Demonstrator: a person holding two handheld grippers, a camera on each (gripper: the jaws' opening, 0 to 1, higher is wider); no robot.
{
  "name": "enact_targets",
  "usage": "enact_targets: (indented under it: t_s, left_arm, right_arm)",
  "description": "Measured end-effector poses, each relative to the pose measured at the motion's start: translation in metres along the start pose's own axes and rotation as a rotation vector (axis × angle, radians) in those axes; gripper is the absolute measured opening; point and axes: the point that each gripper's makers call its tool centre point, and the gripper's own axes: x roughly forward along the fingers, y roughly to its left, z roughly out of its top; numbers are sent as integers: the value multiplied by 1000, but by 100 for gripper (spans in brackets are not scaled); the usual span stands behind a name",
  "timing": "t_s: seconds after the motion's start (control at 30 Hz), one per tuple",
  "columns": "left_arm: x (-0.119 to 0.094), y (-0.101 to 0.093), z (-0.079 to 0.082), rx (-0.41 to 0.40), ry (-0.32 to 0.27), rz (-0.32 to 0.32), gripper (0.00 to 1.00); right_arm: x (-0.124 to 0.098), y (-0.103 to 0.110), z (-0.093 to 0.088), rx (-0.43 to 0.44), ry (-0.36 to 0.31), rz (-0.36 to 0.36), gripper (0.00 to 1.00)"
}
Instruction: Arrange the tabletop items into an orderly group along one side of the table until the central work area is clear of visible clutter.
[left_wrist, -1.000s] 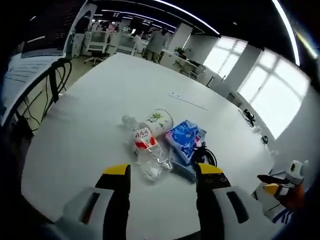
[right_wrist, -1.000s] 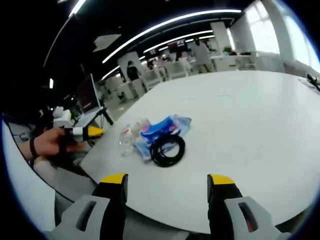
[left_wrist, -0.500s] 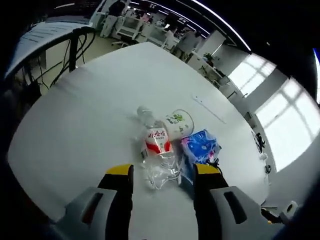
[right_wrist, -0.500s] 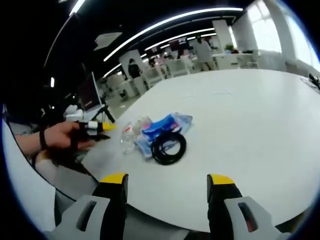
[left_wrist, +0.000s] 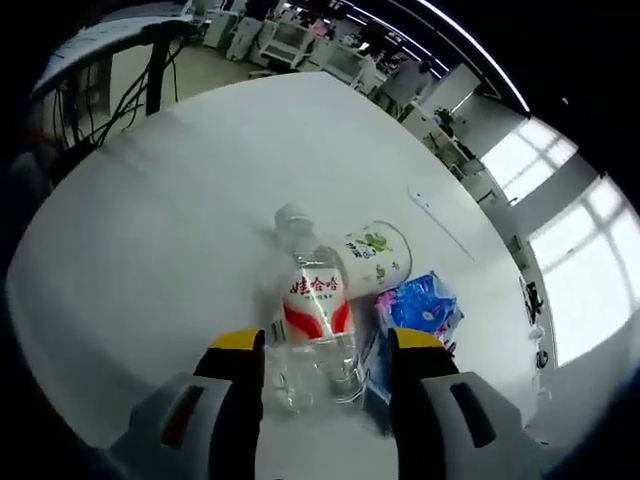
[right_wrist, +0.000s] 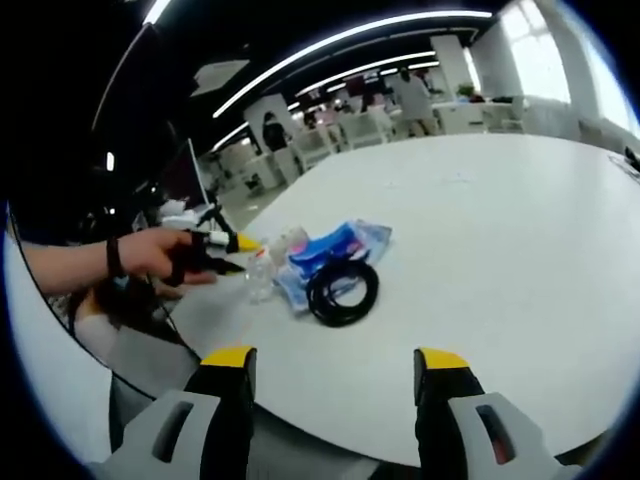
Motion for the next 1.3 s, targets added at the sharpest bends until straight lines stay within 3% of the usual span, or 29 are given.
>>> enact_targets:
  t_s: [0.43, 0.7, 0.97, 1.3]
  left_arm:
    - [-7, -7, -10, 5, 4, 22, 50]
    - [-7, 2, -16, 62, 27, 41, 44]
    - [-11, 4, -14, 73, 19, 19, 38]
    - [-18, 22, -6, 49, 0, 58, 36]
  right_arm:
    - [-7, -6, -5, -6, 14, 1, 65]
    - [-8, -5, -5, -6, 15, 6, 65]
    - [-4, -2, -6, -8, 21, 12, 65]
    - [0, -1, -6, -9, 23, 20, 65]
